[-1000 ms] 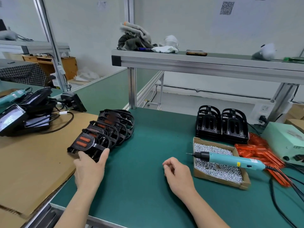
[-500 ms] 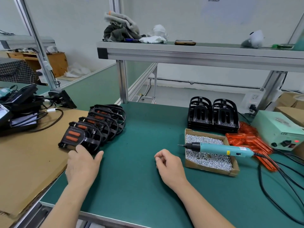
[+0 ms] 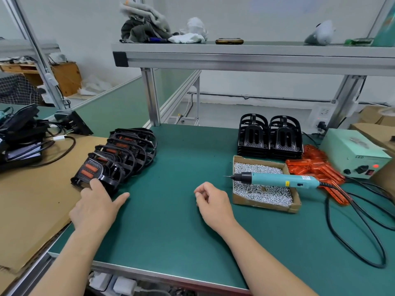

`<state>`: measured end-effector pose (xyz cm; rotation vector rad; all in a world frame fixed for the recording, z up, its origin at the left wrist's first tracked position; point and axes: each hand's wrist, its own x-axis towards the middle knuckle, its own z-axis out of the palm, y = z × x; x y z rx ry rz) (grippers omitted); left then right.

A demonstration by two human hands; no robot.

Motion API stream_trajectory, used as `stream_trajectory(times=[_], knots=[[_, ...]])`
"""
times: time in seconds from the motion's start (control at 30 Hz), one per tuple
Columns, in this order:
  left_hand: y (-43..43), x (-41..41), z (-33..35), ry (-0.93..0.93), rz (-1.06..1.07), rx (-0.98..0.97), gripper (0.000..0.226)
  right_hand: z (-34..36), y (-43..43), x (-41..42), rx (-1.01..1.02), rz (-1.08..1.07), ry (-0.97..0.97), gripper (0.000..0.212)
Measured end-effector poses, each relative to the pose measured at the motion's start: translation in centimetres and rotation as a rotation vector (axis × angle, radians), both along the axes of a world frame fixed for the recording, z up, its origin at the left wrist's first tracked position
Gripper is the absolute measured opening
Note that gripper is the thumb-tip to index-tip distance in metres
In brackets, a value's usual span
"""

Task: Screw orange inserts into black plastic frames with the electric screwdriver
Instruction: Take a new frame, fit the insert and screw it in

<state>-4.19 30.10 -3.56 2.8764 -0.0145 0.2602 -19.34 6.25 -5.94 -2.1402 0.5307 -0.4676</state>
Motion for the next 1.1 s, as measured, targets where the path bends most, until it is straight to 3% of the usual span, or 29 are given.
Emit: stream_trajectory(times=[0.33, 0.43, 0.63, 0.83, 1.1], knots=[[-1.0, -1.3, 0.2, -0.165, -0.022, -0.078, 0.076, 0.2, 0.0, -0.1, 0.024, -0.005, 0.010, 0.010], [-3.1, -2.2, 0.9, -0.235, -0.117, -0.195, 0.073, 0.4, 0.1, -0.1, 0.045, -0.006, 0.022, 0.011], [-10.3, -5.8, 1.7, -0.140, -0.455, -0.436, 0.060, 0.5, 0.2, -0.2, 0.056, -0.036, -0.026, 0.011], [-15.0, -10.4, 0.5, -0.158, -0.842, -0.489, 0.040, 0.6, -0.2, -0.5, 0.192, -0.172, -0.263, 0.016], [-15.8, -13.2, -1.0, -0.075, -0.753, -0.827, 0.061, 1.5, -0.5, -1.2, 0.294, -0.255, -0.512, 0.019]])
